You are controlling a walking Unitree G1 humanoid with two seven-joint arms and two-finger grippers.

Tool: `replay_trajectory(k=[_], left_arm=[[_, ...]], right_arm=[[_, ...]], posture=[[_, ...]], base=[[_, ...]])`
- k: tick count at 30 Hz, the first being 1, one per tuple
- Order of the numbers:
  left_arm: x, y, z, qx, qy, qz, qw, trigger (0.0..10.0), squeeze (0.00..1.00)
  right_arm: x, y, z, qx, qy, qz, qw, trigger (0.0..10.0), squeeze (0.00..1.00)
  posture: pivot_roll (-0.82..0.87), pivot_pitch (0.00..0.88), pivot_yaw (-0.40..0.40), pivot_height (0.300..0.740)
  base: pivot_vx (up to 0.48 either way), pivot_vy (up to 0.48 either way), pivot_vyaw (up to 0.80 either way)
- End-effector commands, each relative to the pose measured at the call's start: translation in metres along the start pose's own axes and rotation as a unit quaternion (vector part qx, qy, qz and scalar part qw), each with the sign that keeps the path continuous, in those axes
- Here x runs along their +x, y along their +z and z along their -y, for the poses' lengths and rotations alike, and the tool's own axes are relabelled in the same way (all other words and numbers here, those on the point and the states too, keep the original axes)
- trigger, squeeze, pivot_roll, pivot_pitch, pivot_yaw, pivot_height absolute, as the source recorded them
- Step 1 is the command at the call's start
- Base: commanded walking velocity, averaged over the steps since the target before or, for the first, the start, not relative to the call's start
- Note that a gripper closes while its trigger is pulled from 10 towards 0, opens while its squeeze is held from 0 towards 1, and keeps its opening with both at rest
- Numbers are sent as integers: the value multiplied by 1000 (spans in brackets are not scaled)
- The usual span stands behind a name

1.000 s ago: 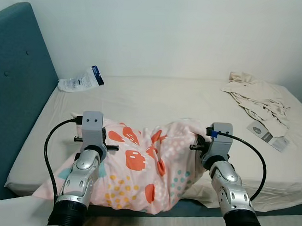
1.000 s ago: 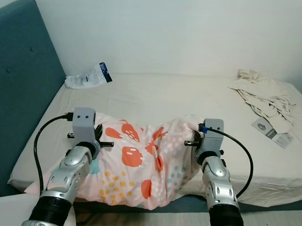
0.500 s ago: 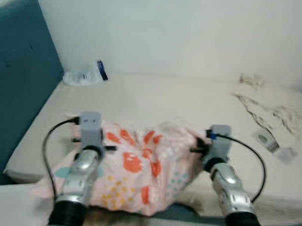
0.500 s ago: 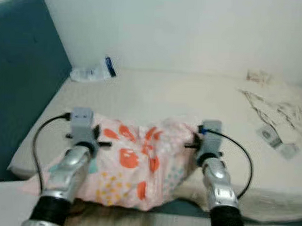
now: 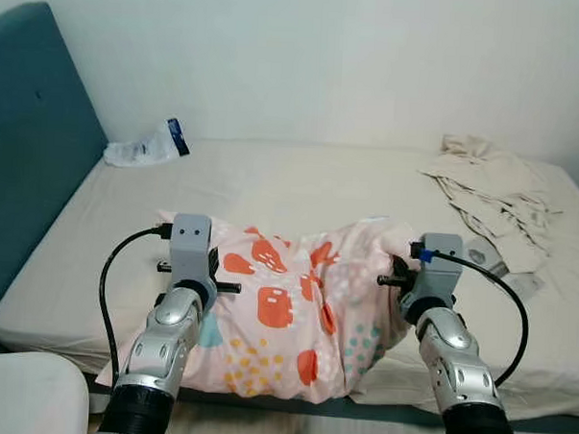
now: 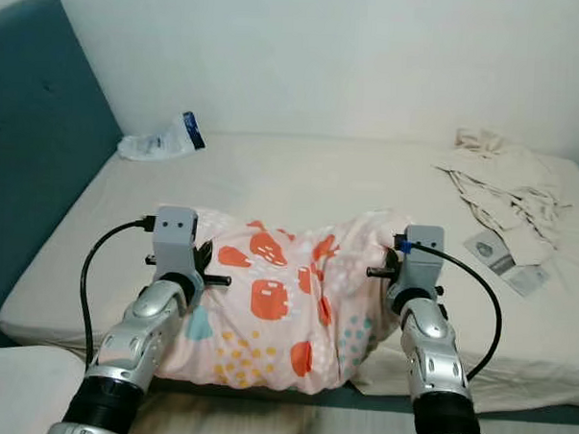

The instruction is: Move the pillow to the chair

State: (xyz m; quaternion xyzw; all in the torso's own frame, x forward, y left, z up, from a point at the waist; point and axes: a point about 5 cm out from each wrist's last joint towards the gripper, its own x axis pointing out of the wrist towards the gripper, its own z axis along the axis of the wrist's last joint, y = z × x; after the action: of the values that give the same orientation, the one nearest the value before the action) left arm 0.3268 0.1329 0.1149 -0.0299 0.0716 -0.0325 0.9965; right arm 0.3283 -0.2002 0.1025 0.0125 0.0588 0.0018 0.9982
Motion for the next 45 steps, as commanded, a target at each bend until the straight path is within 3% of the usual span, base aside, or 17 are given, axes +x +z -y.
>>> replay_trajectory(k=[1, 13, 25, 45], left_arm=[[0, 4, -6, 6, 10, 11, 1000, 10000, 0], [0, 9, -2, 12, 0, 29, 1000, 10000, 0], [1, 17, -4, 0, -5, 47, 999, 10000, 0], [1, 17, -3, -3, -2, 50, 999, 10000, 0]], right_arm=[[1, 5, -14, 1, 23, 16, 1000, 10000, 0], [3, 33, -10, -12, 23, 89, 996, 10000, 0], [15, 58, 1, -34, 11, 119, 992, 10000, 0], [18, 64, 3, -33, 6, 131, 991, 10000, 0]], posture=[[-1, 69, 10, 740], [-6, 69, 12, 740], [-7, 73, 7, 740], [-10, 75, 8, 740]], base=[[0, 0, 0], [0, 0, 0], [205, 0, 0], [367, 0, 0]])
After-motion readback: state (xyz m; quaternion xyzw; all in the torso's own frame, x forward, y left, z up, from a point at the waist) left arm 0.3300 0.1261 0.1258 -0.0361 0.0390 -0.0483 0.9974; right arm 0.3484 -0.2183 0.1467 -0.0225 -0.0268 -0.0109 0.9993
